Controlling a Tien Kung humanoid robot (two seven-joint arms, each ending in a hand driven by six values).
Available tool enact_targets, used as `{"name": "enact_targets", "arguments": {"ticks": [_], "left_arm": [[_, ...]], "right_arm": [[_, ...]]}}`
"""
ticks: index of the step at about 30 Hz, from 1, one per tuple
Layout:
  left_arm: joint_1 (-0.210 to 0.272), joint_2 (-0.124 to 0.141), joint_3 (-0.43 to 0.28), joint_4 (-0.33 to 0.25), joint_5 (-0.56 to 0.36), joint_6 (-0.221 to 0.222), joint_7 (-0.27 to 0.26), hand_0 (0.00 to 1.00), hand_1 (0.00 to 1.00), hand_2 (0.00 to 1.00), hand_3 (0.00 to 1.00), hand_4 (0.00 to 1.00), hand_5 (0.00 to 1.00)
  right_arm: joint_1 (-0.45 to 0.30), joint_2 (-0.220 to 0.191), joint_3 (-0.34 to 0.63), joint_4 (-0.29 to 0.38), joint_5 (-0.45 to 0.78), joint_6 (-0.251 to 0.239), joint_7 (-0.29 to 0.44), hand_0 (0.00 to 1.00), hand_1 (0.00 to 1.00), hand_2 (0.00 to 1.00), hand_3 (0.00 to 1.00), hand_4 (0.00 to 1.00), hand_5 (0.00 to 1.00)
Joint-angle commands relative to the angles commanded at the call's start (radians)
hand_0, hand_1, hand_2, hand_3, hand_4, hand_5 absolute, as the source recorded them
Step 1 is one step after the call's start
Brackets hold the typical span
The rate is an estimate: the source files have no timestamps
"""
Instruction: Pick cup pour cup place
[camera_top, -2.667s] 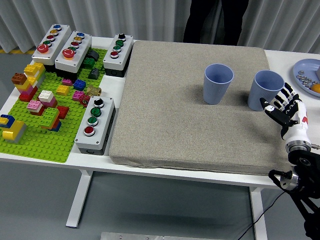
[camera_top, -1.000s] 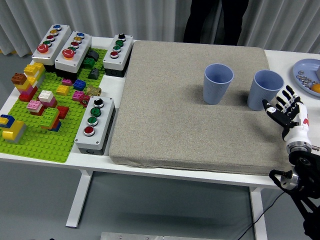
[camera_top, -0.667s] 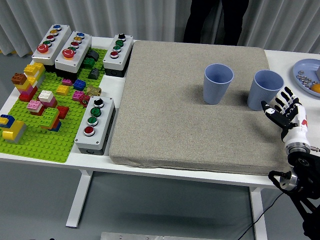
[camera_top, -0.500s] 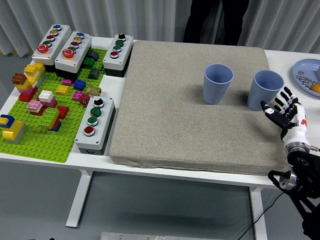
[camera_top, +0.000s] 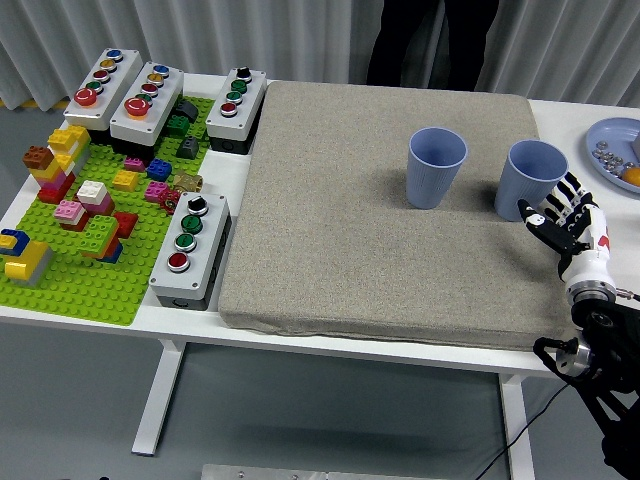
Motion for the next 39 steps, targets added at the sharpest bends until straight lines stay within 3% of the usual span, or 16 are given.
{"name": "enact_targets", "arguments": {"ticks": [14,39], "left_arm": [[-0.006,-0.001,0.003,0.0,-0.003,0.0,-0.001,0.77,0.793,0.842,0.75,0.513,0.963],[-0.004,0.001,0.0,0.0,-0.001,0.0,0.002,0.77,0.792,0.842,0.75,0.513,0.964]], "right_arm": [[0.044,0.007,0.003,-0.044,-0.001,0.003,-0.002,0.873,0.828,0.911,0.885,0.821,0.3],[0.028,0.009,-0.011,-0.02,-0.003,-0.009,-0.008,0.873,0.827,0.911,0.882,0.82,0.3]]}}
